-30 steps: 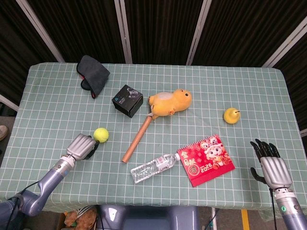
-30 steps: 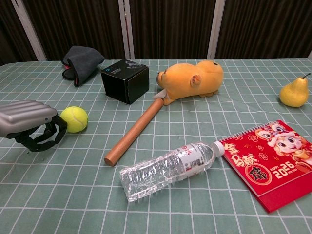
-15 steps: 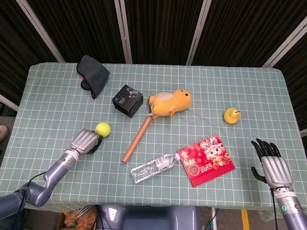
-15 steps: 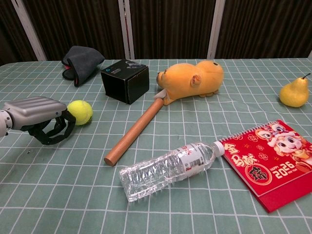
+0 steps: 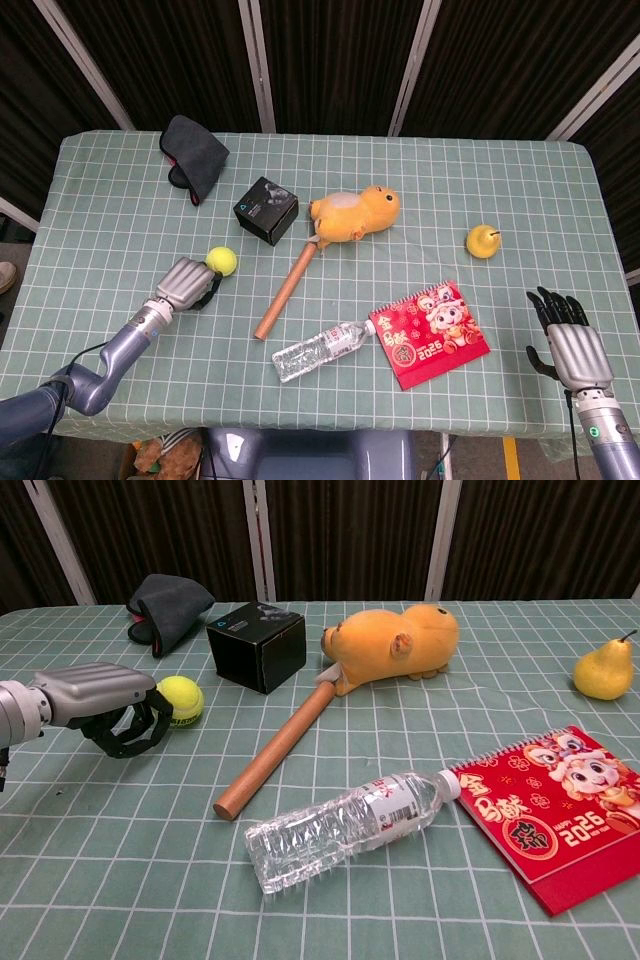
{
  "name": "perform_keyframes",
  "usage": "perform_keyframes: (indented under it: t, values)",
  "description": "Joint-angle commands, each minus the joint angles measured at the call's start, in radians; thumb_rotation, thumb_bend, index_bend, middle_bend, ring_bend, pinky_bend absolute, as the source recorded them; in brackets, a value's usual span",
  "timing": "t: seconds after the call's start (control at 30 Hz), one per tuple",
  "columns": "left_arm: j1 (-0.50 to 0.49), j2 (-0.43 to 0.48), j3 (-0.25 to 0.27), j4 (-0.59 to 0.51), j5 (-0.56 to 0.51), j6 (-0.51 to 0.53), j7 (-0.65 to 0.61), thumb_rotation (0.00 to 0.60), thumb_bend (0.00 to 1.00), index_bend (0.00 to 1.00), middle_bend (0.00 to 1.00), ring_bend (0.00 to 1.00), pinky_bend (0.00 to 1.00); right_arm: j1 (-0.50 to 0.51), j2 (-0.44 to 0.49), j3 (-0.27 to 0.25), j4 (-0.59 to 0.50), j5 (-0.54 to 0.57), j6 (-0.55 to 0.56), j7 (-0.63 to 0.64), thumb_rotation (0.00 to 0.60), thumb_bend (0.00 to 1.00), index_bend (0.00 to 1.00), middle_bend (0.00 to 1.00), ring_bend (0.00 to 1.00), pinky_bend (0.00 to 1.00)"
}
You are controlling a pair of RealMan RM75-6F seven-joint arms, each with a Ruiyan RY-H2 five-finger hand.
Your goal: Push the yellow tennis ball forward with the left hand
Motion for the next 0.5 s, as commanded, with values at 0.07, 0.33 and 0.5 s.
perform_keyframes:
  t: [0.07, 0.33, 0.5]
  values:
    - [-0.022, -0.007, -0.009, 0.021, -0.012, -0.022, -0.007, 0.600, 0.46, 0.58, 0.76, 0.46, 0.55, 0.000, 0.001, 0.001, 0.000, -0.001, 0.004, 0.001, 0.600, 0.43, 0.00, 0.00, 0.00, 0.00]
    - [-0.067, -0.024, -0.017, 0.059, -0.014, -0.056, -0.028, 0.600, 0.46, 0.59, 0.75, 0.45, 0.48, 0.000, 0.013, -0.003, -0.008, -0.014, 0.004, 0.024, 0.600, 0.43, 0.00, 0.00, 0.00, 0.00]
    - [-0.093, -0.037, -0.020, 0.085, -0.015, -0.077, -0.055, 0.600, 0.46, 0.59, 0.74, 0.45, 0.48, -0.003, 0.016, -0.006, -0.009, -0.023, 0.010, 0.037, 0.600, 0.43, 0.00, 0.00, 0.00, 0.00]
